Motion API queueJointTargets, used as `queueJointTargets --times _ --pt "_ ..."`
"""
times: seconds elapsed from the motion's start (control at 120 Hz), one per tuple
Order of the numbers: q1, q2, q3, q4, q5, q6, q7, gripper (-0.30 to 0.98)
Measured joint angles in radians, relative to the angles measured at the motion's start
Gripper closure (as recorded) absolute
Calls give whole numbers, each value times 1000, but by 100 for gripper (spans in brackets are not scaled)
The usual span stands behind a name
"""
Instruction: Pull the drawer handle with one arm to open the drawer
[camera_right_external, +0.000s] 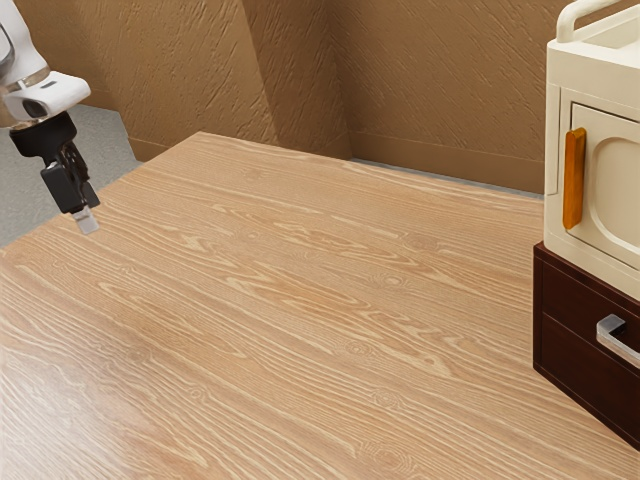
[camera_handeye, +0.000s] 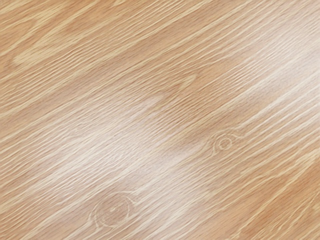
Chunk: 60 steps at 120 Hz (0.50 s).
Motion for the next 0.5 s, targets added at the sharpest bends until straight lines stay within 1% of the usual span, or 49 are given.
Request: queueJointTargets --times 0.275,0.367,0.433,0.5 --pt "-3 -14 -3 5 3 0 3 0" --pt "-34 -106 -5 32 4 -2 3 0" --pt "-51 -170 -17 38 -9 -2 3 0" --pt "-110 -199 -21 40 -16 -3 3 0"
